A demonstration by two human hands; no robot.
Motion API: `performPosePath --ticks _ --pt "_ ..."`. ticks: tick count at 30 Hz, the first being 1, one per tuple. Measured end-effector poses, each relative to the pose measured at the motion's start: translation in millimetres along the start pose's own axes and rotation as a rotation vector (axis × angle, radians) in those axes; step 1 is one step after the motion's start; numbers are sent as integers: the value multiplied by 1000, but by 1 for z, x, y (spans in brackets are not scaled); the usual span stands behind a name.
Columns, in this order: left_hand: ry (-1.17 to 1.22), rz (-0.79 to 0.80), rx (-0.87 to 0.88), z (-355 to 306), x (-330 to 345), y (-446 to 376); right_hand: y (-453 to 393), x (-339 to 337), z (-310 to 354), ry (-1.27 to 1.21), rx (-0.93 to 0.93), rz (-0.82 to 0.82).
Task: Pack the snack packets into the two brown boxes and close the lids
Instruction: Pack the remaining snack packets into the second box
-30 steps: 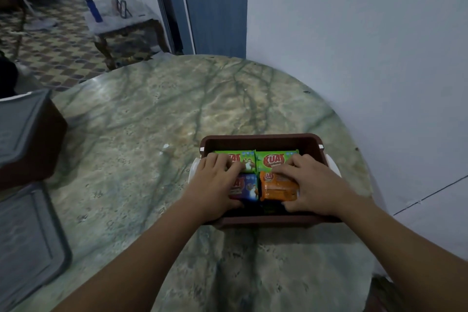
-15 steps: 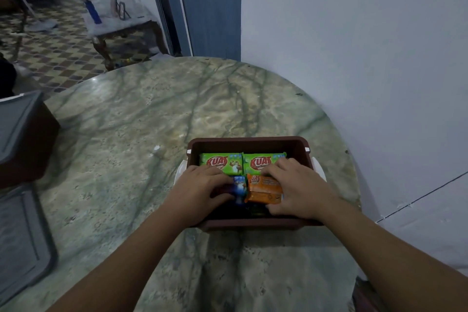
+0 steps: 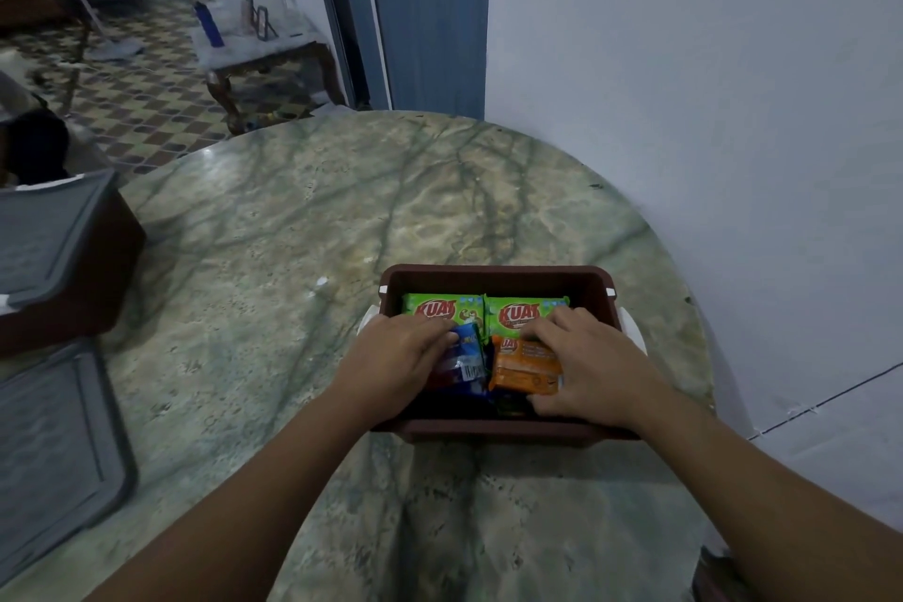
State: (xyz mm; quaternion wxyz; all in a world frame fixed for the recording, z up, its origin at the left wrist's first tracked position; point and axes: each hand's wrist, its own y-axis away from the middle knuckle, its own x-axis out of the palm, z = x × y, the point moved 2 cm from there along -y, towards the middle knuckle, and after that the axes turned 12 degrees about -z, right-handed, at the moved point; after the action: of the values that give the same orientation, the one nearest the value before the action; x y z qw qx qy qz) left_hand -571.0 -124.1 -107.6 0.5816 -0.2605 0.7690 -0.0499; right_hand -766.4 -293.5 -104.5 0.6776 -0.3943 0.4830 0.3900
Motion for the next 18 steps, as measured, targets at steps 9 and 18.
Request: performPosePath --ticks 9,18 --pt "19 47 -74 -13 -14 2 -1 0 -1 -7 10 12" --pt "70 38 -11 -12 -18 -2 -1 1 -2 -1 6 1"
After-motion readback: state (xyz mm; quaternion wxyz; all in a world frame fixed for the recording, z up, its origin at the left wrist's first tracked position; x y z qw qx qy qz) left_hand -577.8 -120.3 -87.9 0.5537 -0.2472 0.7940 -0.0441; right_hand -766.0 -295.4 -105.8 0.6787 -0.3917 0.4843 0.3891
